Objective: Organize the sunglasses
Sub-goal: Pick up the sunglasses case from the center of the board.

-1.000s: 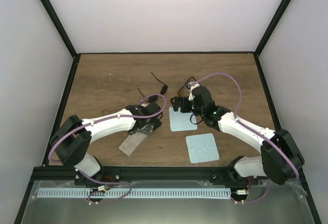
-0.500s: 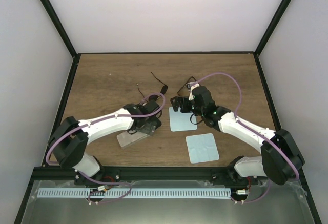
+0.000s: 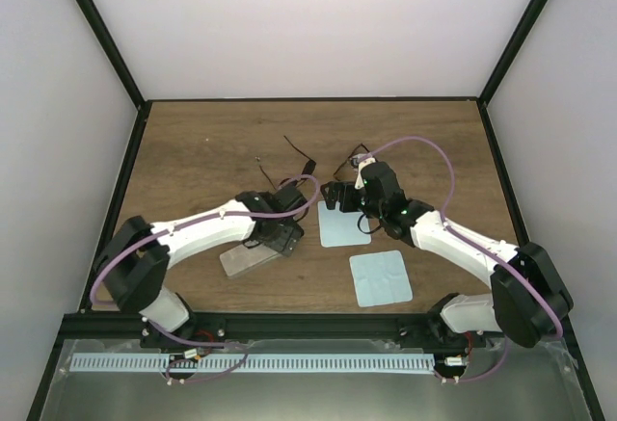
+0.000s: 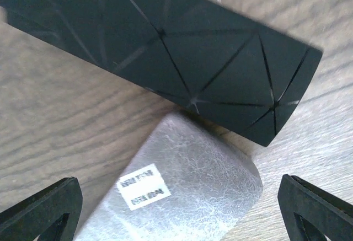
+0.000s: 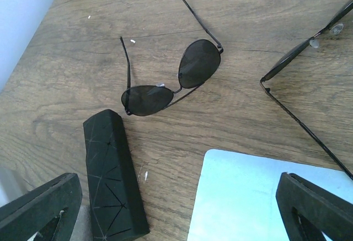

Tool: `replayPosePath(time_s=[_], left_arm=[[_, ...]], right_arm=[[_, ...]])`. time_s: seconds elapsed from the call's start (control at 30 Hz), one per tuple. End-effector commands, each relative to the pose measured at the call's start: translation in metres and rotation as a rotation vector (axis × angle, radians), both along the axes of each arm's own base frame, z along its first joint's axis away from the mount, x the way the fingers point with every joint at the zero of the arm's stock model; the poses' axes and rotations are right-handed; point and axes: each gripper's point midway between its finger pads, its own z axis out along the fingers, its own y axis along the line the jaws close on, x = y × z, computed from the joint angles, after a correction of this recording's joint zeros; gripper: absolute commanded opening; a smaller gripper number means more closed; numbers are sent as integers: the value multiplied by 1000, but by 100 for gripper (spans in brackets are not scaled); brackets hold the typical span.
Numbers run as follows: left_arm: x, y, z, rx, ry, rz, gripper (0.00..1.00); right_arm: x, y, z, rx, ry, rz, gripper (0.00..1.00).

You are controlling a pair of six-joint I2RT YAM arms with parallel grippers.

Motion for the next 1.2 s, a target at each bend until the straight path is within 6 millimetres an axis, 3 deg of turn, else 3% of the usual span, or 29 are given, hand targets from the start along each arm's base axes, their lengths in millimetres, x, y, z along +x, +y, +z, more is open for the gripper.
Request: replayPosePath(time_s=[0.0, 0.13, 0.37, 0.53, 0.67, 0.87, 1.0, 1.17], left_arm=[[-11, -3, -20, 49, 108, -88, 100], [-3, 16, -31, 197, 101, -89, 100], [-6, 13, -42, 187, 144, -113, 98], [-13, 14, -57, 187, 210, -116, 87], [-14, 19, -67, 224, 233, -108, 85], [-13, 13, -63, 190, 224, -113, 79], [-2, 0, -52, 145, 188, -94, 65], [11, -16, -56, 126, 175, -73, 35]], right_arm=[[0, 0, 10, 12, -18, -3, 100], [-2, 0, 15, 23, -26, 5, 100], [-6, 3, 20, 44, -29, 26, 100], [-8, 3, 25, 56, -36, 30, 100], [-9, 3, 25, 59, -35, 31, 100], [-8, 4, 22, 59, -25, 31, 100], [-8, 5, 18, 56, -15, 29, 100], [-5, 1, 16, 42, -18, 4, 100]])
